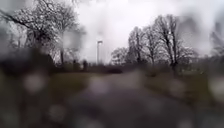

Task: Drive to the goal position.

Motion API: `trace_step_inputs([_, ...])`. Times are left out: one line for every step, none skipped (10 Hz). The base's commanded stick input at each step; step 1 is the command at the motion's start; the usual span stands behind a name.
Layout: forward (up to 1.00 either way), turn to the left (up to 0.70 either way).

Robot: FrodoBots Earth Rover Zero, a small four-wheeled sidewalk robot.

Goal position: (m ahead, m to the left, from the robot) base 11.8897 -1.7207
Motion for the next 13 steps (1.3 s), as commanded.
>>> trace_step_inputs([0.85, 0.0])
trace_step_inputs([0.85, 0.0])
trace_step_inputs([0.85, 0.0])
trace_step_inputs([0.85, 0.0])
trace_step_inputs([0.85, 0.0])
trace_step_inputs([0.85, 0.0])
trace_step_inputs([0.85, 0.0])
trace_step_inputs([0.85, 0.0])
trace_step_inputs([0.85, 0.0])
trace_step_inputs([0.85, 0.0])
trace_step_inputs([0.85, 0.0])
trace_step_inputs([0.85, 0.0])
trace_step_inputs([0.85, 0.0])
